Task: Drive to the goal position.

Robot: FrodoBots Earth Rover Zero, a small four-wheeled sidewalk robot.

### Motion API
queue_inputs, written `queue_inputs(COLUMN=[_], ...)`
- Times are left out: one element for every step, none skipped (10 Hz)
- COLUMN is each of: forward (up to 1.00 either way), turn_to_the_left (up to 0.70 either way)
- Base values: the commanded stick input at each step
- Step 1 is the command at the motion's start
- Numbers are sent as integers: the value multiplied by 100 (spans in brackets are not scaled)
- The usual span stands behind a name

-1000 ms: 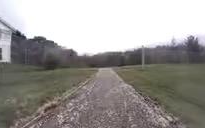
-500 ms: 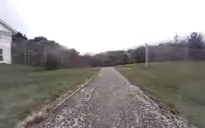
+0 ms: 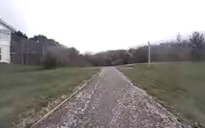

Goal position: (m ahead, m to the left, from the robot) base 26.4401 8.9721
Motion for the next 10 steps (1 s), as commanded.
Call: queue_inputs(forward=[85, 85, 85, 85, 85, 85, 85, 85, 85, 85], turn_to_the_left=[-1, -18, -19, -2, 0, 0, 0, 0, 0, 0])
